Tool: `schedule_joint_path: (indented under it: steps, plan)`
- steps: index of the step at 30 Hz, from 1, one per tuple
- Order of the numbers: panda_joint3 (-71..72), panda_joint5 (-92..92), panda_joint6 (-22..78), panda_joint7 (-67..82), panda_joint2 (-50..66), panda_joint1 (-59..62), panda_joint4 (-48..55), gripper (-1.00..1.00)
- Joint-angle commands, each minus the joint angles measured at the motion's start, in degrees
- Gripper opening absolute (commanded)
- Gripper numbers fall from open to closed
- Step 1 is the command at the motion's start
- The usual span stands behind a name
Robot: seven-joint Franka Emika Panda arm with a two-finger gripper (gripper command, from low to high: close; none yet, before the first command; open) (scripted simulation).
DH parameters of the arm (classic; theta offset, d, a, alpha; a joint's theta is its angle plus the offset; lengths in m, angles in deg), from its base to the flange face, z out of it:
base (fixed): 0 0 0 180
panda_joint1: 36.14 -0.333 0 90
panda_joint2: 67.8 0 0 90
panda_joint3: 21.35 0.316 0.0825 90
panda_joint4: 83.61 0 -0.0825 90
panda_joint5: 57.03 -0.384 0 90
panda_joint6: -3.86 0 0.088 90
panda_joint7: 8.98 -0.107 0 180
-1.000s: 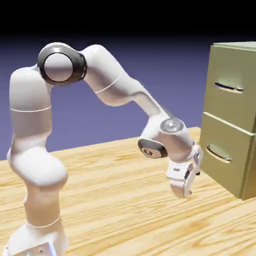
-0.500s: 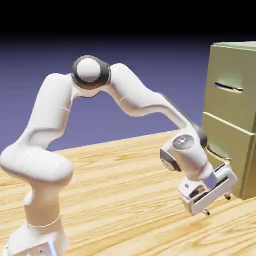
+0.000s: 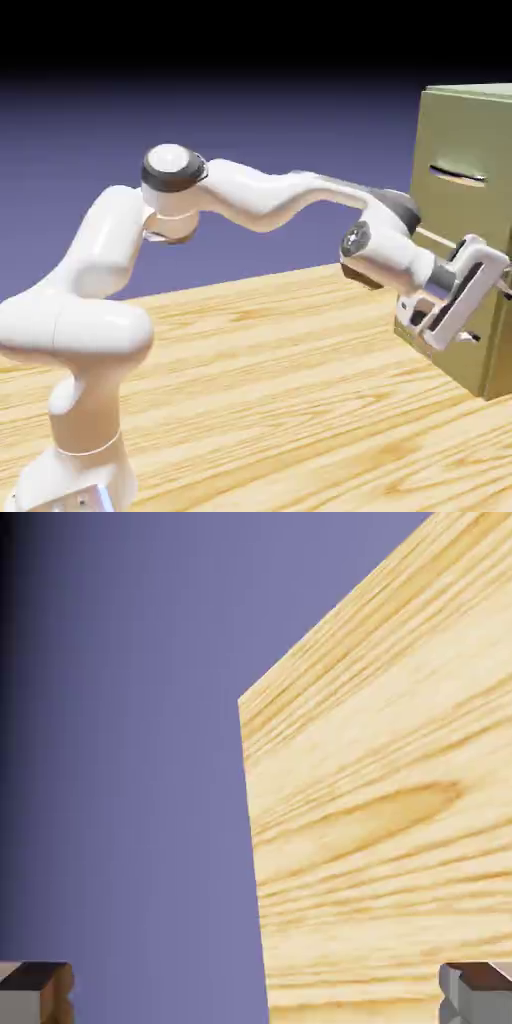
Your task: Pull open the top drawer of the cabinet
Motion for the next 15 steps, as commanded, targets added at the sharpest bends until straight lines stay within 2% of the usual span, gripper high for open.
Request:
schedule_joint_path:
  steps: [1,10,15]
  plan:
    - [-1.65,-2.5,0.39,-0.38,1.9,-1.18,0.99,0.0]
    - [-15.65,-23.68,3.7,-3.64,18.02,-11.17,9.36,0.0]
    - [-14.74,-22.92,1.19,-5.67,17.95,-5.42,17.66,0.0]
